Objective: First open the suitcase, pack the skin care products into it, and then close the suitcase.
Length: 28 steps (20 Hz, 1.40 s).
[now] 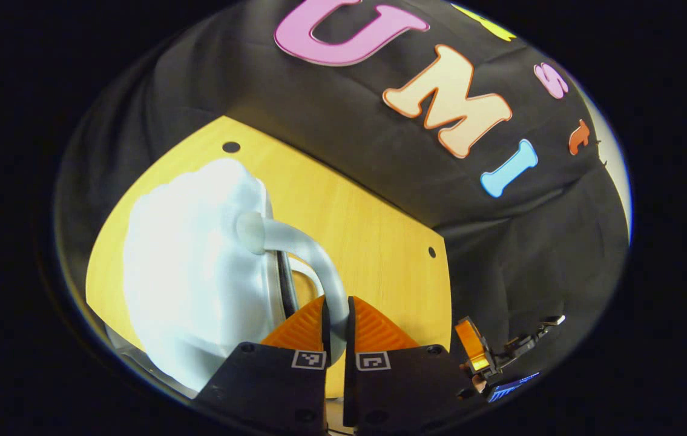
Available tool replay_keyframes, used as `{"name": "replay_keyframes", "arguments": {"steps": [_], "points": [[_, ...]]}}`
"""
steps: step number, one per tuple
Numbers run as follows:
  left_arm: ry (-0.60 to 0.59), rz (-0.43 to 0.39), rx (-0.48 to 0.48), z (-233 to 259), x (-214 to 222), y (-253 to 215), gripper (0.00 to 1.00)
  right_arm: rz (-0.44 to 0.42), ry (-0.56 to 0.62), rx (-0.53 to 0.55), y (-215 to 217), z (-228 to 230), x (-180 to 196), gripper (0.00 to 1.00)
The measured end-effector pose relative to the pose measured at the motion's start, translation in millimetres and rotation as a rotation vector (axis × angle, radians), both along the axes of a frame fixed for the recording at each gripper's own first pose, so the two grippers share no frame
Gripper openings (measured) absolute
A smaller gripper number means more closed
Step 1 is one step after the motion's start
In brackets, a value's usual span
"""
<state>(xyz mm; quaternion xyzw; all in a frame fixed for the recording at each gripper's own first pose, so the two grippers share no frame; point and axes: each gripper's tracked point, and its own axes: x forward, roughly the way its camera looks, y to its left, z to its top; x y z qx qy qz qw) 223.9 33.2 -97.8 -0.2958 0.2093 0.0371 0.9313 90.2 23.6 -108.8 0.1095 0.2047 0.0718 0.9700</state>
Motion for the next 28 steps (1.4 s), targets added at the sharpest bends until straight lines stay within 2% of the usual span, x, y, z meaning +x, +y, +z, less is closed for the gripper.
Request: {"name": "replay_keyframes", "arguments": {"steps": [4,10,12,13,14,16,20,21,24,25,27,28], "points": [[0.109,-0.046,0.036,-45,34,-25,0.04,-0.032,-0.010,-0.021,-19,9,-6,0.98],[0.288,-0.048,0.128,-110,79,-28,0.04,-0.048,0.001,-0.054,-25,-2,-18,0.98],[0.331,-0.038,0.152,-120,83,-26,0.04,-0.038,0.003,-0.060,-21,-4,-21,0.98],[0.354,-0.036,0.163,-126,86,-25,0.07,-0.031,0.001,-0.062,-19,-4,-23,0.98],[0.369,-0.028,0.172,-128,87,-26,0.04,-0.024,-0.003,-0.066,-16,-4,-24,0.98],[0.378,-0.011,0.199,-129,88,-25,0.05,-0.009,-0.010,-0.070,-13,-2,-27,0.98],[0.383,0.043,0.272,-118,68,-24,0.12,0.015,-0.036,-0.073,-12,6,-30,0.98],[0.382,0.048,0.293,-116,64,-26,0.19,0.020,-0.044,-0.067,-12,9,-30,0.98],[0.365,0.057,0.347,-109,52,-40,0.52,0.027,-0.074,-0.062,-15,20,-31,0.98],[0.357,0.060,0.356,-107,46,-47,0.55,0.028,-0.086,-0.061,-17,23,-33,0.98],[0.351,0.051,0.378,-106,34,-60,0.75,0.030,-0.098,-0.060,-20,27,-35,0.98],[0.354,0.044,0.393,-105,26,-66,0.75,0.029,-0.102,-0.058,-22,29,-35,0.98]]}}
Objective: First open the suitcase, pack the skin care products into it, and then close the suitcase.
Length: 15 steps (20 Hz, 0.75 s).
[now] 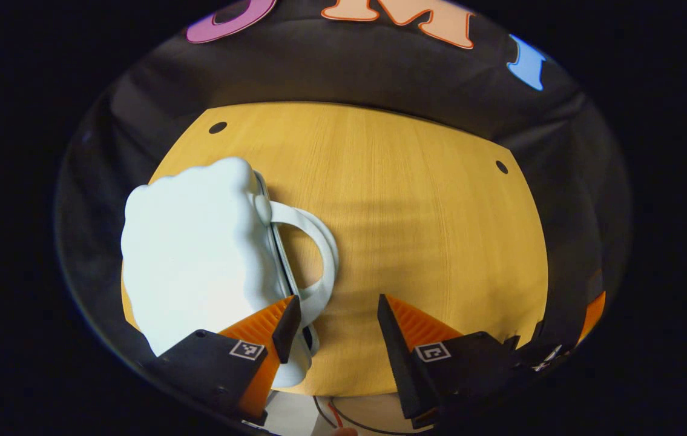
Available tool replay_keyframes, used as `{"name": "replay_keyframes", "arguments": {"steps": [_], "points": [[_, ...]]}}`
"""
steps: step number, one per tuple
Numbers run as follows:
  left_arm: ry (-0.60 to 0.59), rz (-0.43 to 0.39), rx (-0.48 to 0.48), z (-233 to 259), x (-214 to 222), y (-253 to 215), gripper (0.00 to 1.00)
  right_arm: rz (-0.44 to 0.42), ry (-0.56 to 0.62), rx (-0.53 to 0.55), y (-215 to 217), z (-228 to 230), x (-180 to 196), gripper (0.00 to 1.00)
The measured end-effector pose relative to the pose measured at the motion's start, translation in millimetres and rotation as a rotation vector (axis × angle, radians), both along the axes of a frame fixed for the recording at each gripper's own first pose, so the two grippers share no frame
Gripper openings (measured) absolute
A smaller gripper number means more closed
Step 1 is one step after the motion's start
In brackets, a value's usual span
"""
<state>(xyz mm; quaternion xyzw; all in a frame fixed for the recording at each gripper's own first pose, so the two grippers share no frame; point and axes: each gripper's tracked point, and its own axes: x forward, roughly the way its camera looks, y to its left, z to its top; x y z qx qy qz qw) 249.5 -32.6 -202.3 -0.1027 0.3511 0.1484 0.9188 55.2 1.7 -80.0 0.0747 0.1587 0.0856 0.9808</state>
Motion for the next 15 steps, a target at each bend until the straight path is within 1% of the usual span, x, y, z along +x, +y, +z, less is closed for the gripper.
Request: {"name": "replay_keyframes", "arguments": {"steps": [1,2,3,4,6,7,8,10,11,12,13,14,15], "points": [[-0.002,-0.007,0.020,3,-7,-3,0.75,0.004,-0.006,0.007,0,2,-1,0.98],[-0.006,-0.013,0.037,5,-14,-7,0.79,0.008,-0.012,0.013,1,5,-1,0.98],[-0.006,-0.019,0.046,5,-20,-11,0.75,0.011,-0.018,0.016,0,8,-2,0.98],[-0.011,-0.029,0.051,5,-25,-18,0.75,0.016,-0.024,0.016,1,10,-2,0.98],[-0.011,-0.049,0.059,3,-33,-28,0.75,0.025,-0.034,0.014,1,13,-3,0.98],[-0.012,-0.056,0.061,2,-35,-35,0.78,0.028,-0.039,0.014,1,15,-5,0.98],[-0.014,-0.067,0.061,2,-37,-41,0.75,0.031,-0.040,0.016,1,16,-5,0.98],[-0.009,-0.082,0.062,-2,-39,-49,0.75,0.036,-0.041,0.019,2,16,-6,0.98],[0.000,-0.086,0.063,-5,-40,-53,0.78,0.038,-0.042,0.021,2,17,-5,0.98],[0.001,-0.090,0.064,-6,-40,-56,0.75,0.041,-0.044,0.021,1,18,-6,0.98],[0.001,-0.094,0.066,-7,-40,-58,0.75,0.043,-0.048,0.020,1,20,-7,0.98],[0.000,-0.096,0.069,-7,-40,-60,0.78,0.043,-0.054,0.019,1,22,-6,0.98],[-0.001,-0.098,0.074,-5,-41,-59,0.75,0.043,-0.055,0.019,0,22,-6,0.98]]}}
